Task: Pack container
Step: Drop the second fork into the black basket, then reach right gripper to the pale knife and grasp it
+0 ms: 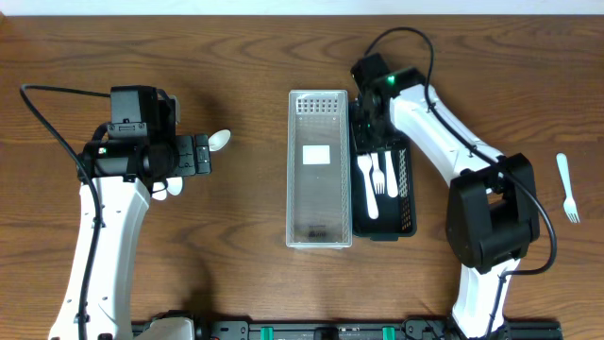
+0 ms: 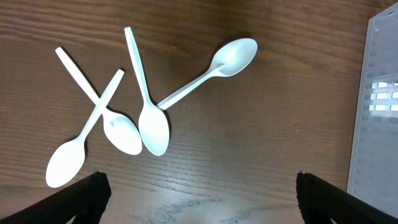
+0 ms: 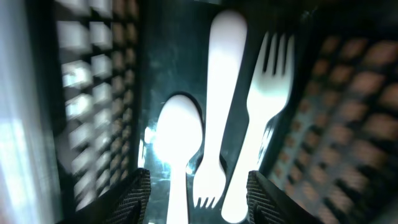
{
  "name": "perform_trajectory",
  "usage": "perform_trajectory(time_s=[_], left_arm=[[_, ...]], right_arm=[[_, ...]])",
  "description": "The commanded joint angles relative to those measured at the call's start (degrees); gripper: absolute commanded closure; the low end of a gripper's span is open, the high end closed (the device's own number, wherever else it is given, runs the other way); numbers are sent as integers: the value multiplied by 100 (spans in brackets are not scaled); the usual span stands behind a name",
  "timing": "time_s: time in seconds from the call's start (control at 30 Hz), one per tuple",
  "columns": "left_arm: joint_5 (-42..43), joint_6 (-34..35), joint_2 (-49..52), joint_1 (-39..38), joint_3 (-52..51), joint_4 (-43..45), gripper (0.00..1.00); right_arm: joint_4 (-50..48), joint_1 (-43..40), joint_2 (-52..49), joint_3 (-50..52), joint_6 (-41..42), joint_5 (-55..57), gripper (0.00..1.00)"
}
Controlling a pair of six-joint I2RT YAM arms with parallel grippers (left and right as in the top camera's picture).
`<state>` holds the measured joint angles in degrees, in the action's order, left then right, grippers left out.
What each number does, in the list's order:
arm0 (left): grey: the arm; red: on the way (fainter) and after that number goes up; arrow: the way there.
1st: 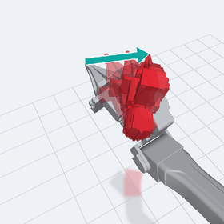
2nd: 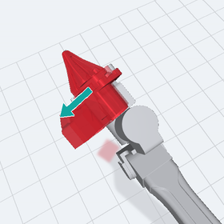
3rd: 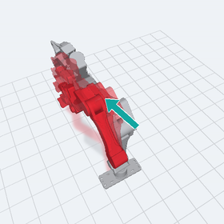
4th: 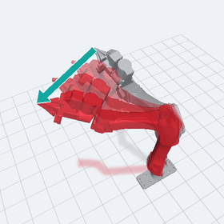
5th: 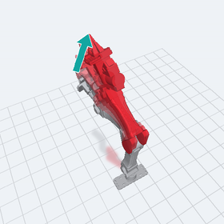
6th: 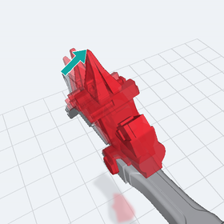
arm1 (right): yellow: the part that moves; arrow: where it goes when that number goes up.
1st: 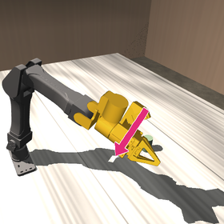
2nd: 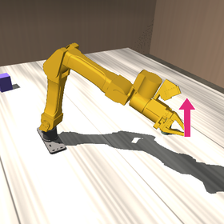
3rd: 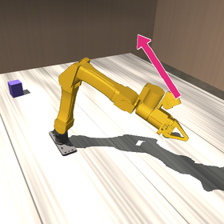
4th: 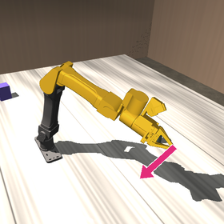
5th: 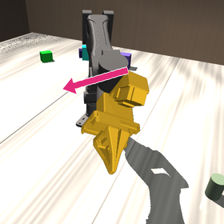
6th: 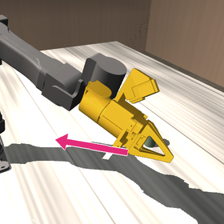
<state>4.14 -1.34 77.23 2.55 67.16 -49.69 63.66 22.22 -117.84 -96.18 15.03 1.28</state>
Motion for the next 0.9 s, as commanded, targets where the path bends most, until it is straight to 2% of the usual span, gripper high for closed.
perform_trajectory(time_s=[0.0,0.07,0.2,0.3,0.4,0.57,0.77,0.87], left_arm=[[17,-35,24,28,63,-20,2],[15,-33,24,28,63,-20,2],[17,-33,24,28,63,-22,2],[17,-33,24,28,63,-24,2],[17,-33,24,28,63,-44,2],[17,-33,24,28,63,-44,2],[17,-33,24,28,63,-42,2],[17,-33,24,28,63,-42,2]], right_arm=[[212,-236,566,-826,-181,321,47],[348,-444,796,-1266,-179,546,46],[452,-1169,1276,-1958,-179,1091,36],[479,-1982,1488,-2061,-184,1204,29],[612,-2927,1456,-2020,-267,1189,26],[555,-4325,1119,-1681,-1473,680,8],[275,-5364,378,-999,-2988,256,1],[-15,-5637,59,-686,-3139,227,1]])
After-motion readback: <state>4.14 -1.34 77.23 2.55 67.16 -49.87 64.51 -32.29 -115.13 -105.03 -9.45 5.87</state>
